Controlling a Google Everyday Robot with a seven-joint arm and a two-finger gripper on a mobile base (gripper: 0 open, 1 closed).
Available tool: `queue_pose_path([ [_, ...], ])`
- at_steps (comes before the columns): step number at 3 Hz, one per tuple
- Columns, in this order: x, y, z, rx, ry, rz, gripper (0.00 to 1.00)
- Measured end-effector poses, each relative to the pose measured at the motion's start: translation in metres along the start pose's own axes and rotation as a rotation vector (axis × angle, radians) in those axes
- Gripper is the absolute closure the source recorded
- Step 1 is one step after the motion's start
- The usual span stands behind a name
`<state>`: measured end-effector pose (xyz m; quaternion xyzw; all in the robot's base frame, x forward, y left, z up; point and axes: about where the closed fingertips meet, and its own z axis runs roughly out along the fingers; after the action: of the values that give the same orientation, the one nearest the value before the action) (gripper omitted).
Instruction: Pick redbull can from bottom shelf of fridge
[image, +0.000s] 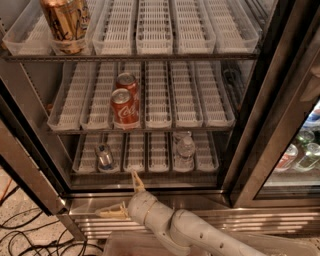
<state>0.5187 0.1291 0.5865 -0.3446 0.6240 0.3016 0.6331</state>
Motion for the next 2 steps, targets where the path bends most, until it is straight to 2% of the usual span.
queue_pose_path([
  [1,0.000,-0.002,0.010,0.032,0.001,-0.003,0.00],
  [2,-0.001,-0.014,0.005,0.134,0.002,-0.002,0.00],
])
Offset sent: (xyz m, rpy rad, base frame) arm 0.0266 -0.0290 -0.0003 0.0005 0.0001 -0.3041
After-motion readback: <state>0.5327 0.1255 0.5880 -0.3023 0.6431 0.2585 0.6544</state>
